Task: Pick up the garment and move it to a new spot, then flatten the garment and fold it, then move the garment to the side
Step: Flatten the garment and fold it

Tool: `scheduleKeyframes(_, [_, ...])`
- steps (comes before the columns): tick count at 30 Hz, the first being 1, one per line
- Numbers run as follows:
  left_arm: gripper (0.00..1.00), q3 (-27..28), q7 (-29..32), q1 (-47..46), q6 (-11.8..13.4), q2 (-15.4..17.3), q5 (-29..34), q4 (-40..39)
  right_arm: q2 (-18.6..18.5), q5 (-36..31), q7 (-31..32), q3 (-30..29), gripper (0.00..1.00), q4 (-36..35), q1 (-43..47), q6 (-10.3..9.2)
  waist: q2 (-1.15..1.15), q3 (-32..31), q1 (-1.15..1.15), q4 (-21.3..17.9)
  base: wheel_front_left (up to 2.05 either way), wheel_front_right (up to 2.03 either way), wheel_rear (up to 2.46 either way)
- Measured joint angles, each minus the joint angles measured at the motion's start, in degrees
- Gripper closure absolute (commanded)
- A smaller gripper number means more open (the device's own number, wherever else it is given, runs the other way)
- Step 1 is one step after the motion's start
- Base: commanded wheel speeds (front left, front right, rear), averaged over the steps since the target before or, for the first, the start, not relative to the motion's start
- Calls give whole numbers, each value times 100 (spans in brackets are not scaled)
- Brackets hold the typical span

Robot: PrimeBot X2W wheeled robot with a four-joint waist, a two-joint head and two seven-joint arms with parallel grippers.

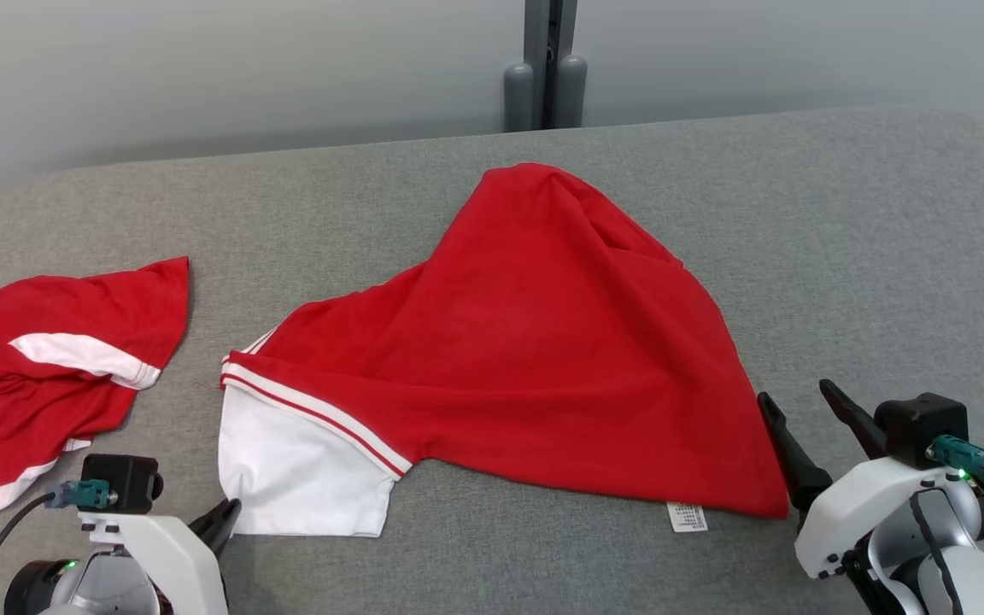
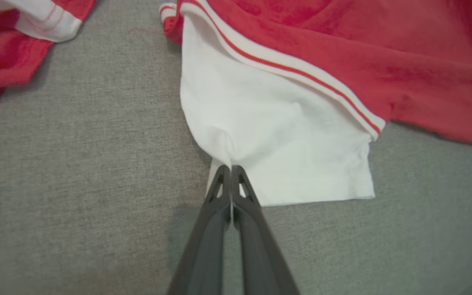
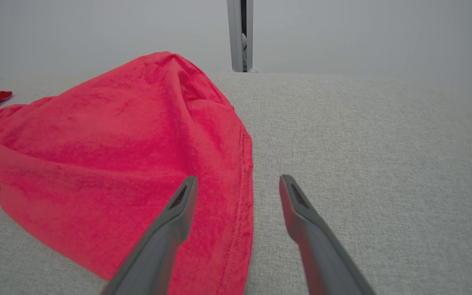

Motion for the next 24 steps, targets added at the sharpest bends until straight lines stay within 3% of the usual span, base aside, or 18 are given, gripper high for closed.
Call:
scheduleKeyframes(9, [100,46,407,714,405,413,-112,-882,-19,11,120,-101,0,4,97,0,0,-181,0,227,0,0,0])
scheduleKeyframes(16, [100,108,506,1131,671,437,-281,-1206,-97,36,260,-160,0,-46,166,0,0,-268,0,321,0,0,0])
scheduleKeyframes(17, [85,89,532,1147,684,422,-293,-1161,-102,36,297,-160,0,-57,182,0,0,-271,0,318,0,0,0])
scheduleKeyframes(18, [40,83,532,1147,705,403,-292,-1115,-110,43,311,-164,0,-65,192,0,0,-272,0,316,0,0,0])
scheduleKeyframes(19, [11,89,492,1146,723,392,-291,-1079,-116,51,332,-172,0,-77,202,0,0,-274,0,316,0,0,0])
scheduleKeyframes(20, [0,90,480,1145,723,383,-289,-1037,-123,51,350,-182,0,-80,209,0,0,-279,0,318,0,0,0])
scheduleKeyframes(24, [0,115,234,1131,753,350,-165,-958,-135,49,379,-201,0,-100,250,0,0,-319,0,325,0,0,0])
